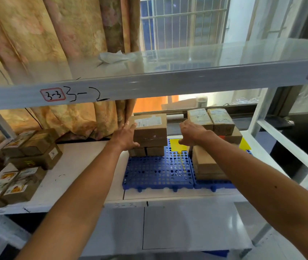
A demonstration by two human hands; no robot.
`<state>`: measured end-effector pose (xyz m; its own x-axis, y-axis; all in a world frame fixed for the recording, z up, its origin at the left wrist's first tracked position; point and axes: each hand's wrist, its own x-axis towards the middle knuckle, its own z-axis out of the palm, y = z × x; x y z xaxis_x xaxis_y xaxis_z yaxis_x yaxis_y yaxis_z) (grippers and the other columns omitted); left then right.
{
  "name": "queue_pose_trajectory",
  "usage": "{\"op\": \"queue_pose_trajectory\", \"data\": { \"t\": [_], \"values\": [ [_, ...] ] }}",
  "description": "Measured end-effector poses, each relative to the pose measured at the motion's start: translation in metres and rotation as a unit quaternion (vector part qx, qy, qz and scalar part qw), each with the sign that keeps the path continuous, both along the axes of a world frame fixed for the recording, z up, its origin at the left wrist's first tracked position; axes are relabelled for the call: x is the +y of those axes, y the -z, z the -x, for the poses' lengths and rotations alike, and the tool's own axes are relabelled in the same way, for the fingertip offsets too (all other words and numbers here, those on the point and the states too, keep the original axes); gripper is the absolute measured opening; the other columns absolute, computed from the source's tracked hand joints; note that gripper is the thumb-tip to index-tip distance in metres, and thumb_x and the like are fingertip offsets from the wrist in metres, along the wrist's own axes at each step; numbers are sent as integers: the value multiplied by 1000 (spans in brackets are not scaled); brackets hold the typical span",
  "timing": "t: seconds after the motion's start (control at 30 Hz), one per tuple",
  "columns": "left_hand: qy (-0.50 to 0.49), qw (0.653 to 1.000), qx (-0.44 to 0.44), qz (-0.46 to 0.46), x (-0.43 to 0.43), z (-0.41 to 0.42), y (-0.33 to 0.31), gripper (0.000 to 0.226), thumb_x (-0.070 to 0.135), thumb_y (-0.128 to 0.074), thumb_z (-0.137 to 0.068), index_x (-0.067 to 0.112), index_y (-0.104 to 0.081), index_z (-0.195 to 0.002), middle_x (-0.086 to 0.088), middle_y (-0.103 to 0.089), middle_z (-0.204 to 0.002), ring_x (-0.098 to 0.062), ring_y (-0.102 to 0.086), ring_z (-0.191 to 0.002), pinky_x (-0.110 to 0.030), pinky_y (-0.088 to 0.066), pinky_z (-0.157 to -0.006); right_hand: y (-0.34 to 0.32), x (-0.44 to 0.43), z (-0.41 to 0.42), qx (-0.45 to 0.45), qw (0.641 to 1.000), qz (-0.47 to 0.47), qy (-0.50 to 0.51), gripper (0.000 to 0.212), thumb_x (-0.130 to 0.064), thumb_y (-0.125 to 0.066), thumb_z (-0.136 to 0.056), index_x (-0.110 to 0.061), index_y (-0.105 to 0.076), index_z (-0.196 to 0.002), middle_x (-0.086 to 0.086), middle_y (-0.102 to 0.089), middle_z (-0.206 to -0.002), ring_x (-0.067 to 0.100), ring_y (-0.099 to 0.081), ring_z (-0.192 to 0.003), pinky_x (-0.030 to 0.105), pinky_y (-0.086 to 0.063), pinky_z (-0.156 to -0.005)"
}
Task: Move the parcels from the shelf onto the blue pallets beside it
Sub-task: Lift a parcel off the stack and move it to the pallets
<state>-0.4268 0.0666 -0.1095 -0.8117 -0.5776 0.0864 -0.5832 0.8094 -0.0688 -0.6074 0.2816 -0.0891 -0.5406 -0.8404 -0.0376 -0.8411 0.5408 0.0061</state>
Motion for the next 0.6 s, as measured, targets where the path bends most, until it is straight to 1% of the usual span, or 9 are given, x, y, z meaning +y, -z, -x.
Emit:
{"op": "queue_pose_trajectory", "data": {
  "t": [0.13,0.23,0.33,0.43,0.53,0.6],
  "values": [
    [5,1000,1,-2,21,-18,-7,102,51,-75,-84,23,-14,-160,-13,-12,-167,-34,-18,-151,-49,-32,-117,-2,31,-15,8,1000,-9,13,66,-43,-65,-90,-9,-41,-141,14,-42,-140,30,-48,-124,44,-46,-101],
    [11,1000,-7,7,39,-36,-17,103,52,-74,-84,23,-12,-161,-12,-11,-167,-34,-20,-151,-48,-34,-116,-10,54,-30,-4,999,8,38,71,-45,-63,-91,-8,-38,-145,14,-43,-141,29,-48,-125,43,-46,-101],
    [23,1000,-12,-3,62,-58,-21,104,53,-73,-85,22,-10,-161,-12,-9,-167,-33,-18,-152,-48,-31,-117,-17,81,-55,-11,998,18,61,64,-48,-62,-92,-9,-43,-140,14,-47,-136,30,-50,-121,42,-45,-99],
    [29,999,-20,-30,86,-81,-12,105,54,-72,-85,23,-7,-162,-11,-7,-168,-32,-14,-153,-45,-25,-121,-11,110,-84,-24,996,9,83,54,-38,-61,-95,-8,-44,-137,14,-48,-135,31,-49,-124,43,-41,-102],
    [43,997,-21,-63,113,-104,-2,105,54,-72,-85,24,-6,-162,-10,-6,-168,-31,-16,-153,-44,-28,-119,-3,141,-115,-35,995,1,93,58,-38,-61,-94,-6,-44,-139,16,-48,-135,31,-49,-123,42,-41,-103],
    [51,996,-19,-66,132,-117,5,104,56,-71,-85,24,-8,-162,-10,-8,-168,-31,-19,-152,-44,-30,-118,3,159,-132,-22,996,7,90,53,-39,-59,-94,-8,-49,-135,15,-51,-129,31,-52,-117,41,-44,-98]
  ]
}}
